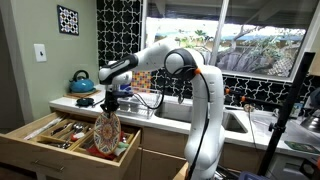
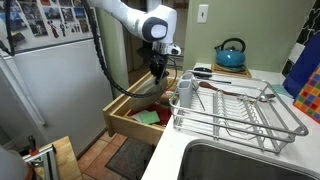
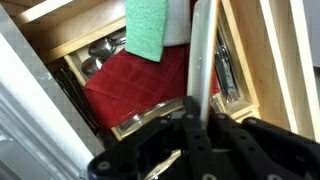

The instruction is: Move the plate from the drawer to the plate rack

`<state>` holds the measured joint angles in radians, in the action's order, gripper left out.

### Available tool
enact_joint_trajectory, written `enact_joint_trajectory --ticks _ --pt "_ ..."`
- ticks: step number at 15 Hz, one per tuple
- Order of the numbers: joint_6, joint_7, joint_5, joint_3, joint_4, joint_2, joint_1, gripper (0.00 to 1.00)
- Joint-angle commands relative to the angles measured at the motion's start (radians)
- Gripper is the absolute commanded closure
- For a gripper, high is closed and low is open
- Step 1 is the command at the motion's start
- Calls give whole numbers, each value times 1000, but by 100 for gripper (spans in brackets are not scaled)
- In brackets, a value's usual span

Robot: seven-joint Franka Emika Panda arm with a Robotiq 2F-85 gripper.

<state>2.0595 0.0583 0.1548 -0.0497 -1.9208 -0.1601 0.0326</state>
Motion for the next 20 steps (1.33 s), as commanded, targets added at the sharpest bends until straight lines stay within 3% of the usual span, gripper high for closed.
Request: enact_joint_trajectory --ticks 1,8,9,10,11,13,20 --pt "5 0 1 -9 -9 -32 9 57" --pt "12 -4 -12 -19 5 -62 22 4" --pt "9 -4 -11 -19 7 -61 22 1" --pt "10 -6 -12 -19 6 -60 22 8" --pt "8 -6 -12 -19 7 -60 22 34" --pt "6 -6 -11 -19 6 -62 22 34" --pt "-13 -9 -29 -18 16 -56 25 89"
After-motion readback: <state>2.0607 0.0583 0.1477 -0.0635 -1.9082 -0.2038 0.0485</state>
